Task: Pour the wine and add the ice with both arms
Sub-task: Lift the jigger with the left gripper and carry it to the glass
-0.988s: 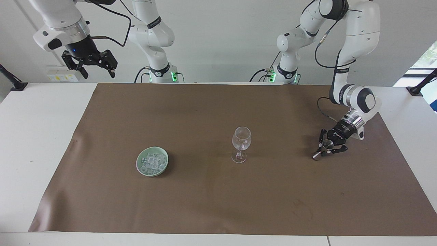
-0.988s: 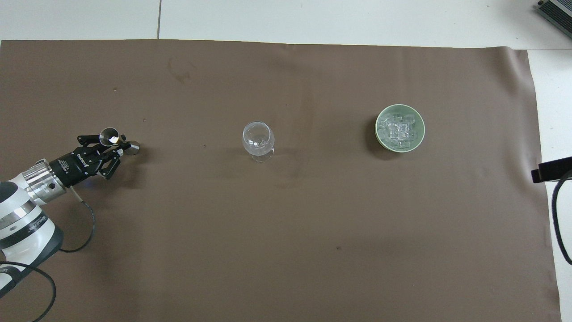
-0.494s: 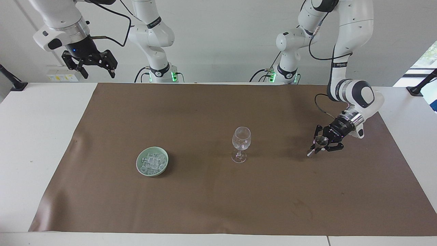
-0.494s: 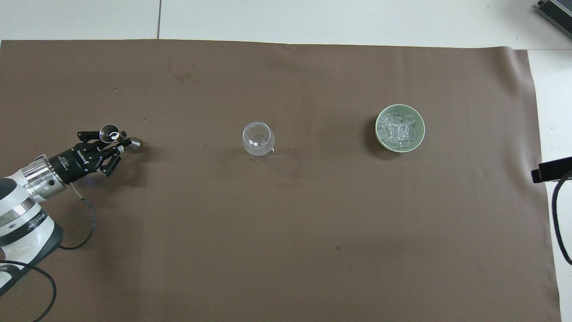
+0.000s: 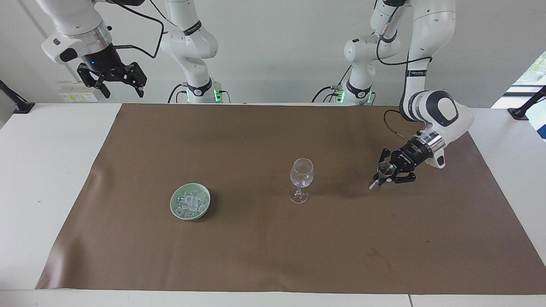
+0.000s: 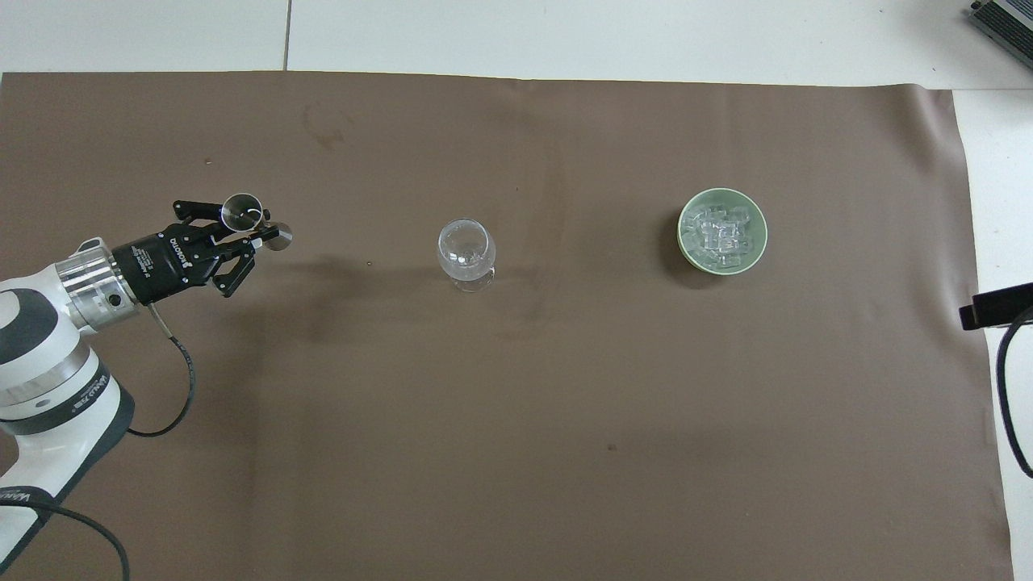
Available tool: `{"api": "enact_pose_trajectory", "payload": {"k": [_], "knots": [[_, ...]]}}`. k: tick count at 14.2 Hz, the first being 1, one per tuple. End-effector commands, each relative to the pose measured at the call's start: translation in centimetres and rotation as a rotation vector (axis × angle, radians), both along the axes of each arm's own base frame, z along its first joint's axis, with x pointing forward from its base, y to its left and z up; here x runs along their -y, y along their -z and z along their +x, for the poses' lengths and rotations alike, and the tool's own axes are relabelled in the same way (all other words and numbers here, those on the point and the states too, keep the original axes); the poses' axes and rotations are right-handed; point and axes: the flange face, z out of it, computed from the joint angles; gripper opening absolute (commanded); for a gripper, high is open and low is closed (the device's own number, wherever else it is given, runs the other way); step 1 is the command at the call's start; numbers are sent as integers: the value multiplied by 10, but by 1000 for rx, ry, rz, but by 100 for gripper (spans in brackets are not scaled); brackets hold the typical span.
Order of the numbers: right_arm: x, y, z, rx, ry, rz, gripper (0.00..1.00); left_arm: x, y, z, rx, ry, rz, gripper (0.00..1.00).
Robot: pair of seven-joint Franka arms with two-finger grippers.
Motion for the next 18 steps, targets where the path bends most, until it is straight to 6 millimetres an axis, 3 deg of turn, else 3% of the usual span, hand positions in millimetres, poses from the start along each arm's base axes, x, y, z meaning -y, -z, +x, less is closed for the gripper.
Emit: {"api": "enact_pose_trajectory", "payload": {"k": [1,7,11,18], "knots": [[-1,-3,-4,2,-9,13,100,20,-20,-8,-17,9,7,0],[-1,-3,-4,2,-9,13,100,80,-46,-18,-13,4,79,0],[-1,-3,-4,2,-9,13,100,118,-47,-25,-9,0,136,0],[-1,-3,-4,2,-9,11,100,152,-52,-34,-10,-10,173,0]]}}
